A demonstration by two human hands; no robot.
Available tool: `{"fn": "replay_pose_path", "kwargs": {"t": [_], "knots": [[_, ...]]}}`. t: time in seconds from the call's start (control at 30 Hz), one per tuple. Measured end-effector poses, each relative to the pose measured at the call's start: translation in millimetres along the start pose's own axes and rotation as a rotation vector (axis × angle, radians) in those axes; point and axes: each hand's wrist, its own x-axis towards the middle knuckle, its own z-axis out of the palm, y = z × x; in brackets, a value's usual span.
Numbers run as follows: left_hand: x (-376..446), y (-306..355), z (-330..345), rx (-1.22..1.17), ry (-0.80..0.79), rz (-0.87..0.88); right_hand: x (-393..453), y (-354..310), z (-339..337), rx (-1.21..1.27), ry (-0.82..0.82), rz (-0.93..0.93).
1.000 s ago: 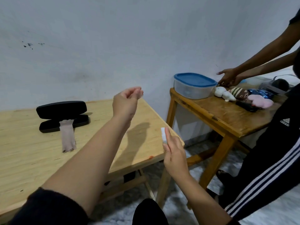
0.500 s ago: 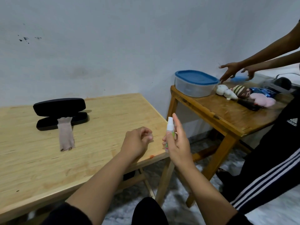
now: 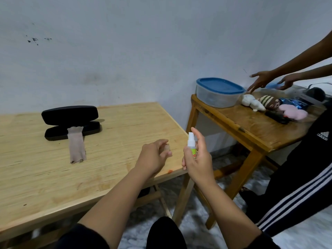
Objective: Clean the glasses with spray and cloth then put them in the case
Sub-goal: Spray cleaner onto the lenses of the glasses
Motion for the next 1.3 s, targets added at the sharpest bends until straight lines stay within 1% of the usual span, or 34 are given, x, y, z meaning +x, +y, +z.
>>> {"fn": "replay_pose_path", "kwargs": {"t": [0.33, 0.4, 0.53, 0.7, 0.93, 1.07, 1.17, 1.3], "knots": [[-6.8, 5.0, -3.1, 0.047, 0.009, 0.040, -3.8, -8.3, 0.2, -0.042, -0.049, -0.026], [-8.9, 6.8, -6.0, 0.122, 0.013, 0.069, -2.8, -8.7, 1.4, -0.075, -0.051, -0.039], [-14.1, 1.2, -21.6, 0.372, 0.083, 0.128, 1.0, -8.8, 5.3, -0.135, -0.041, -0.087], [-18.0, -5.8, -63.1, 0.586, 0.166, 0.099, 4.2, -21.2, 13.1, -0.189, -0.025, -0.146], [-29.3, -22.4, -125.6, 0.690, 0.303, 0.018, 1.2, -54.7, 35.9, -0.156, -0.019, -0.223], [-43.2, -27.2, -167.2, 0.779, 0.380, -0.001, -2.7, -72.4, 59.3, -0.103, -0.063, -0.259], [-57.4, -34.4, -200.0, 0.816, 0.419, -0.013, -6.7, -87.8, 77.8, -0.061, -0.111, -0.279], [-90.6, -46.1, -247.6, 0.846, 0.512, -0.049, -13.2, -110.7, 110.0, 0.002, -0.172, -0.305]]}}
